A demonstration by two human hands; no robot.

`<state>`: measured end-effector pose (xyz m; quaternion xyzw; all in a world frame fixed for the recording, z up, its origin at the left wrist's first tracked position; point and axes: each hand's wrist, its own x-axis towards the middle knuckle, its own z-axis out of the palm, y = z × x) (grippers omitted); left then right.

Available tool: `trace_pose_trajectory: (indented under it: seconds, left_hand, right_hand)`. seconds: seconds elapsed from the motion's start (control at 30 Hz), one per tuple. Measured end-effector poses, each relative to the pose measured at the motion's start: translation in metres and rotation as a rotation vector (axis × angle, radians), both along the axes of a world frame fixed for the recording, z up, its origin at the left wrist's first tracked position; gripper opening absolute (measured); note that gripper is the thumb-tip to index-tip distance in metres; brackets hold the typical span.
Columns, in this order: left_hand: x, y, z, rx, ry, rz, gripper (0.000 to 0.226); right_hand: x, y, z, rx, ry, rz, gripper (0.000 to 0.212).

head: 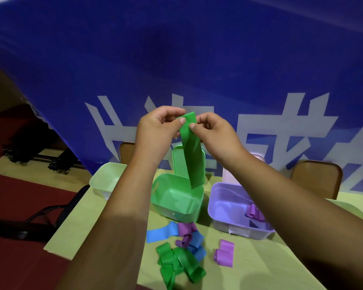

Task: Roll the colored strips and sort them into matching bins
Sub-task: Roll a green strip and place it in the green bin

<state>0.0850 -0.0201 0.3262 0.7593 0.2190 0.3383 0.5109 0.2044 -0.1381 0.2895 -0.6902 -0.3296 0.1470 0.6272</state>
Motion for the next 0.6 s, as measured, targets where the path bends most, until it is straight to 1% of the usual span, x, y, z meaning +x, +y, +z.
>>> trace_pose_trajectory:
  seconds: [0.1, 0.13, 0.27, 0.37, 0.47, 0.53, 0.6]
  left_hand:
    - [0.0, -0.011, 0.002, -0.043, -0.009, 0.021, 0.021]
    - [0.0, -0.014, 0.002, -0.063, -0.013, 0.024, 0.021]
    - [-0.001, -0.021, -0.001, -0.105, -0.028, 0.036, 0.018]
    - [-0.001, -0.022, -0.003, -0.157, -0.06, 0.031, 0.015]
    - [0.0, -0.018, -0.005, -0.212, -0.08, 0.02, 0.02]
    - [0.002, -0.011, -0.008, -0.187, -0.072, 0.015, 0.017]
    - [0.003, -0.002, -0.011, -0.128, -0.057, 0.039, 0.022]
  right_hand:
    - [-0.001, -0.001, -0.002, -0.004, -0.098, -0.113, 0.021]
    - [-0.002, -0.001, -0.002, 0.003, -0.126, -0.137, 0.021]
    - [-0.006, -0.002, -0.006, -0.009, -0.213, -0.146, 0.01]
    - [-0.008, -0.002, -0.004, -0.008, -0.193, -0.136, 0.01]
    - [-0.01, -0.002, 0.0, -0.018, -0.127, -0.093, 0.017]
    - [-0.011, -0.001, 0.003, -0.022, -0.089, -0.054, 0.022]
    - [-0.012, 0.002, 0.005, -0.026, -0.088, -0.006, 0.021]
